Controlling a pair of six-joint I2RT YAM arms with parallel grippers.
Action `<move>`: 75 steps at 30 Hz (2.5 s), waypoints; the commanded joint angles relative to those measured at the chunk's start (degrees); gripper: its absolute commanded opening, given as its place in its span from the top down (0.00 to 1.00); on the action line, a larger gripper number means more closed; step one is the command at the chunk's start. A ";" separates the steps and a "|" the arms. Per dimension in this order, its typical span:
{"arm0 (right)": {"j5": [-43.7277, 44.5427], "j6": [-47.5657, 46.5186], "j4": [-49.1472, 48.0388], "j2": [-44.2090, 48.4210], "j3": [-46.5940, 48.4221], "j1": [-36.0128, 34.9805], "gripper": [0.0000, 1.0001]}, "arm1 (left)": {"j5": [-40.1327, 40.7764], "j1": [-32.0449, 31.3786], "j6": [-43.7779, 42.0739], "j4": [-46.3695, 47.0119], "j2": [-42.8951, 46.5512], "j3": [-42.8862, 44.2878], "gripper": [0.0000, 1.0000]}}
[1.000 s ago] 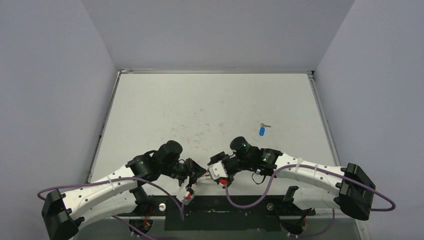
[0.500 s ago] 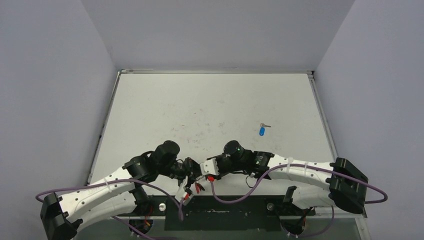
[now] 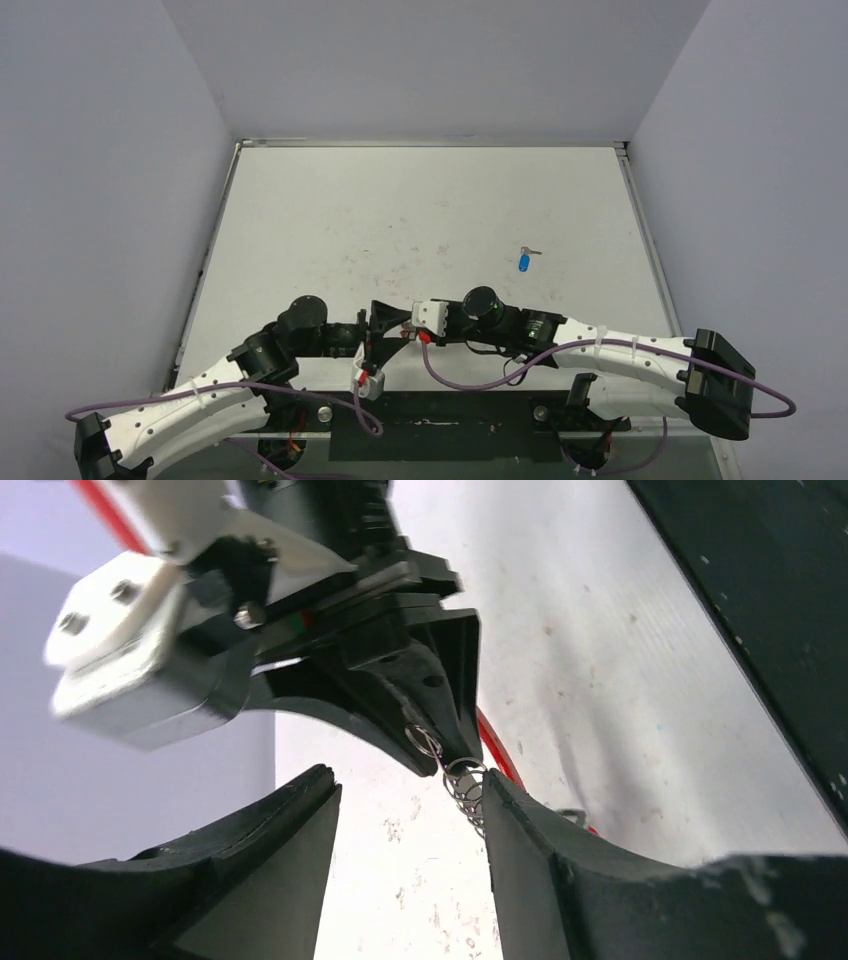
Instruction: Put the keys on the keyring
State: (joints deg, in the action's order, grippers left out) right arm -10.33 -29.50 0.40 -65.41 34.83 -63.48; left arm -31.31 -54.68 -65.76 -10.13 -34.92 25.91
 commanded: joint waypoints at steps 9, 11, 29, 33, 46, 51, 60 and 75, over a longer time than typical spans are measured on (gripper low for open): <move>16.58 11.63 -11.69 5.67 -3.56 -0.33 1.00 | 20.92 -0.12 65.33 53.83 -0.93 -13.63 0.53; 17.46 13.56 -13.23 5.81 -4.08 -0.26 1.00 | 24.89 -0.16 73.96 57.84 -3.69 -14.27 0.53; 17.60 21.99 -18.28 7.35 -6.49 1.61 1.00 | 32.19 1.38 111.41 43.78 -13.29 -6.37 0.58; 16.31 22.99 -18.16 7.32 -6.68 2.91 1.00 | 25.16 4.86 115.83 42.21 -14.62 -4.81 0.64; 12.14 24.73 -18.76 7.36 -6.52 5.64 1.00 | 10.88 11.56 122.44 47.76 -24.50 -3.08 0.67; 11.50 24.71 -18.48 7.31 -6.20 6.00 1.00 | 11.76 11.95 121.30 48.64 -25.82 -3.56 0.67; 11.12 24.58 -18.21 7.31 -6.01 6.00 1.00 | 13.62 13.08 120.91 51.17 -27.01 -5.04 0.66; 10.77 24.85 -18.51 7.56 -5.62 6.07 1.00 | 12.60 13.37 120.62 53.17 -29.68 -4.55 0.67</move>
State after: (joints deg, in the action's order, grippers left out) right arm 1.06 -5.43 -13.63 -59.51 28.10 -57.71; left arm -17.98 -41.54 55.31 39.11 -64.23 20.27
